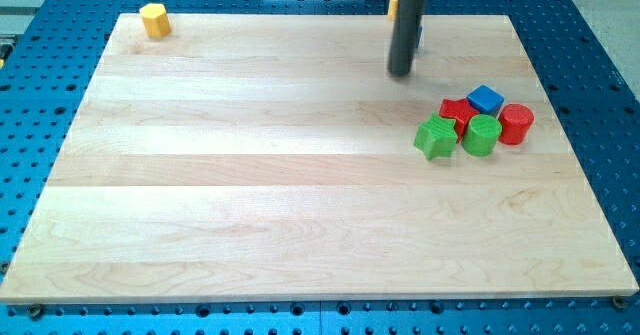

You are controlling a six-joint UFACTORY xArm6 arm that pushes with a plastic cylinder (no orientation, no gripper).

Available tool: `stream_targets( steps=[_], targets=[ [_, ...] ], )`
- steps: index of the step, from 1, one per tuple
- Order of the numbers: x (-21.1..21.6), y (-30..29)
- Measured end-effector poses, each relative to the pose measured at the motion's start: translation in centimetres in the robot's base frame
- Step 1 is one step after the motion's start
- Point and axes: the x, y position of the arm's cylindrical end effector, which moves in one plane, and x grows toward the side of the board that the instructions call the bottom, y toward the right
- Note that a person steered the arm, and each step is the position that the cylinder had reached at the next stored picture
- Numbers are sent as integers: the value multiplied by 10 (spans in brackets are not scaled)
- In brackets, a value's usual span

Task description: Place the green blocks at the left center of the board

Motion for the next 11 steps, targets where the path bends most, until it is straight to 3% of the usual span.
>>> stream_targets(
  steps=[1, 2, 3, 4, 7, 8, 10, 11],
  targets=[
    [-7, 55],
    [15, 109],
    [51, 188],
    [101, 197],
    [134, 103],
    [123, 74],
    [119, 65],
    [136, 91]
  ],
)
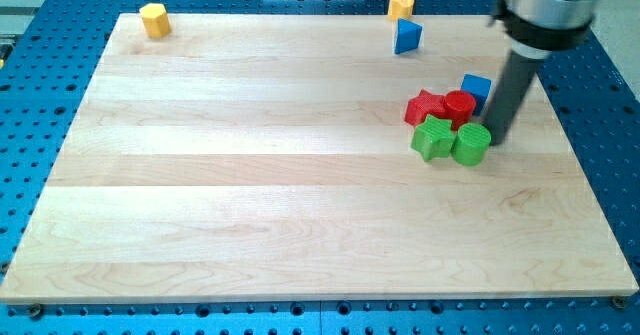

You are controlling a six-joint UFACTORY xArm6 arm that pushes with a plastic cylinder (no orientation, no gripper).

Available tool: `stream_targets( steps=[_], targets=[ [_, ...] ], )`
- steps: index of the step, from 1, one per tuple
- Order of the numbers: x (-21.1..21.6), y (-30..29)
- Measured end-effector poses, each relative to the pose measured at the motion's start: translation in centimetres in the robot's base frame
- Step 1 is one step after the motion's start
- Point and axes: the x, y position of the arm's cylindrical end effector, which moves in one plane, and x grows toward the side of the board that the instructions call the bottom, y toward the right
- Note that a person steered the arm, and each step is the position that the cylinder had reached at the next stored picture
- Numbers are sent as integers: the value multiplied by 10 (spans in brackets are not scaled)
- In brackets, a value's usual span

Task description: Place the green blocks at the left center of the board

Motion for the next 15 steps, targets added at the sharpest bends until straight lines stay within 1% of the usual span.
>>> stream_targets(
  steps=[1, 2, 3, 4, 5, 6, 8, 9, 10, 11, 12, 13, 14, 15],
  targets=[
    [31, -41],
    [27, -76],
    [11, -77],
    [-18, -115],
    [-28, -151],
    [-31, -167],
    [33, -279],
    [51, -354],
    [41, -432],
    [13, -433],
    [14, -385],
    [42, -292],
    [61, -175],
    [32, -140]
  ],
)
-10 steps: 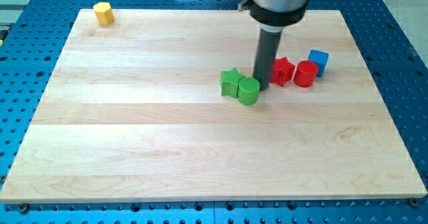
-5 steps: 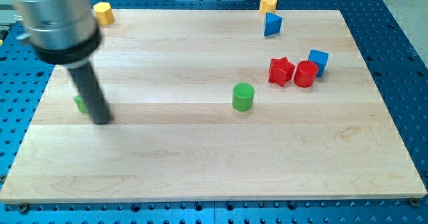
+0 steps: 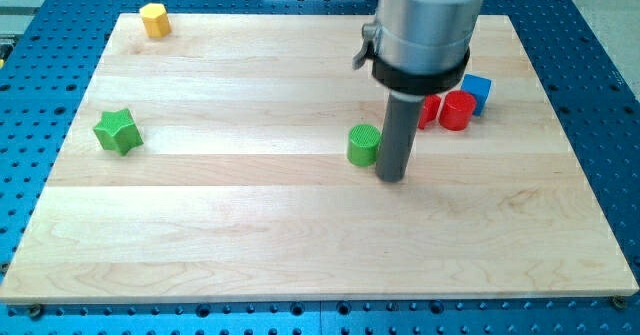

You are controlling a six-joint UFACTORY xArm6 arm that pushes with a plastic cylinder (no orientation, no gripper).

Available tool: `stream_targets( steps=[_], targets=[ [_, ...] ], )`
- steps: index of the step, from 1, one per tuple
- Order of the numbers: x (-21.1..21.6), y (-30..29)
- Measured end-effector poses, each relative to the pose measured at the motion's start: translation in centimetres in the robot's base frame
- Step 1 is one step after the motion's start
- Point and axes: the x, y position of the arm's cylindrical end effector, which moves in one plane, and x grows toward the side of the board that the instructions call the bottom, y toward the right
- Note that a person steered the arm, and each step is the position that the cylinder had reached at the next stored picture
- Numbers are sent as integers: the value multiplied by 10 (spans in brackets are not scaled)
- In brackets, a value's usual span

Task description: Place the green blocks at the left center of the board

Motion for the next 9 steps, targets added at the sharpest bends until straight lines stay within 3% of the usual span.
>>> stream_targets(
  steps=[1, 2, 3, 4, 5, 6, 7, 8, 9],
  targets=[
    [-14, -42],
    [-14, -158],
    [-13, -120],
    [-42, -118],
    [-41, -207],
    [-25, -241],
    [-56, -206],
    [-63, -234],
    [-92, -206]
  ],
)
